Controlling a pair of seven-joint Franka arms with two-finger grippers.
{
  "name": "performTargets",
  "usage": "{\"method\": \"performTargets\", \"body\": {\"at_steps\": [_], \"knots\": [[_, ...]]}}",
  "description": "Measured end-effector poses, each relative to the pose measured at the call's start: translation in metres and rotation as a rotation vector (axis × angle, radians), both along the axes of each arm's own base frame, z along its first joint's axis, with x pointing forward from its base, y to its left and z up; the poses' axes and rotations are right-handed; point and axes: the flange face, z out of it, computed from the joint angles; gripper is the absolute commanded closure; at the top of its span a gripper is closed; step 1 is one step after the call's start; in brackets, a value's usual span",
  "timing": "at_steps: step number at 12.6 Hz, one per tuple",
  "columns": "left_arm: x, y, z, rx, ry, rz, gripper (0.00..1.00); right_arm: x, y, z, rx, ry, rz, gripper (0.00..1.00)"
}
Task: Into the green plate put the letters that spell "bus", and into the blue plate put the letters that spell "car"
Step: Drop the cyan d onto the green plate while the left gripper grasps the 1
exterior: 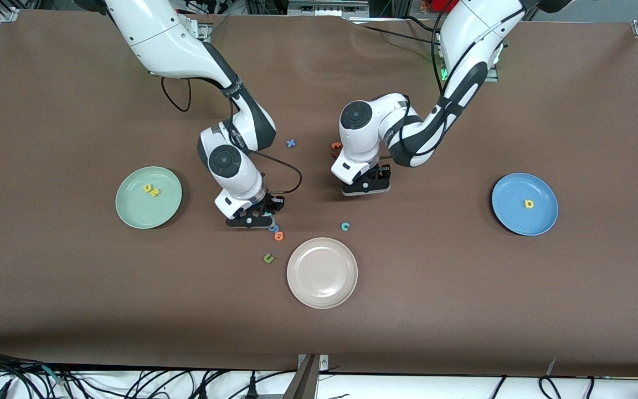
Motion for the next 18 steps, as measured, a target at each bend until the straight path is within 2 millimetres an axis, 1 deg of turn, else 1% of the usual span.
{"method": "performTargets", "body": {"at_steps": [2, 3, 4, 5, 7, 8, 10, 11, 12, 13, 14, 15, 16, 17, 18], "knots": [[0.000, -0.001, -0.003, -0.009, 0.005, -0.040, 0.29, 0.003, -0.004, 0.008, -0.017, 0.018, 0.020, 0.88], [0.000, -0.004, -0.005, -0.030, 0.001, -0.050, 0.28, 0.006, -0.011, 0.015, -0.032, 0.028, 0.039, 0.87], [0.000, -0.006, -0.009, -0.050, -0.001, -0.058, 0.28, 0.011, -0.023, 0.021, -0.054, 0.043, 0.061, 0.87], [-0.001, -0.008, -0.014, -0.063, 0.001, -0.065, 0.28, 0.017, -0.040, 0.026, -0.080, 0.062, 0.086, 0.87], [-0.003, -0.009, -0.022, -0.078, 0.009, -0.076, 0.29, 0.028, -0.078, 0.041, -0.129, 0.114, 0.133, 0.87], [-0.003, -0.010, -0.023, -0.080, 0.009, -0.076, 0.35, 0.032, -0.102, 0.051, -0.154, 0.150, 0.167, 0.87], [-0.003, -0.010, -0.023, -0.082, 0.008, -0.078, 0.51, 0.044, -0.161, 0.075, -0.174, 0.206, 0.242, 0.87], [-0.003, -0.011, -0.022, -0.086, 0.007, -0.080, 0.57, 0.047, -0.188, 0.082, -0.171, 0.239, 0.251, 0.86], [-0.004, -0.012, -0.022, -0.088, 0.007, -0.082, 0.63, 0.048, -0.211, 0.083, -0.166, 0.268, 0.254, 0.85], [-0.004, -0.012, -0.022, -0.088, 0.007, -0.082, 0.66, 0.048, -0.232, 0.078, -0.161, 0.291, 0.260, 0.84], [-0.004, -0.012, -0.021, -0.086, 0.006, -0.082, 0.71, 0.045, -0.253, 0.069, -0.155, 0.318, 0.261, 0.80], [-0.003, -0.011, -0.020, -0.084, 0.006, -0.081, 0.76, 0.039, -0.271, 0.057, -0.150, 0.347, 0.254, 0.52], [-0.003, -0.011, -0.020, -0.084, 0.006, -0.081, 0.81, 0.034, -0.284, 0.044, -0.147, 0.373, 0.249, 0.01], [-0.002, -0.010, -0.020, -0.082, 0.005, -0.080, 0.86, 0.031, -0.293, 0.035, -0.145, 0.390, 0.249, 0.00], [-0.002, -0.010, -0.020, -0.081, 0.004, -0.081, 0.89, 0.030, -0.298, 0.029, -0.142, 0.399, 0.259, 0.00]]}}
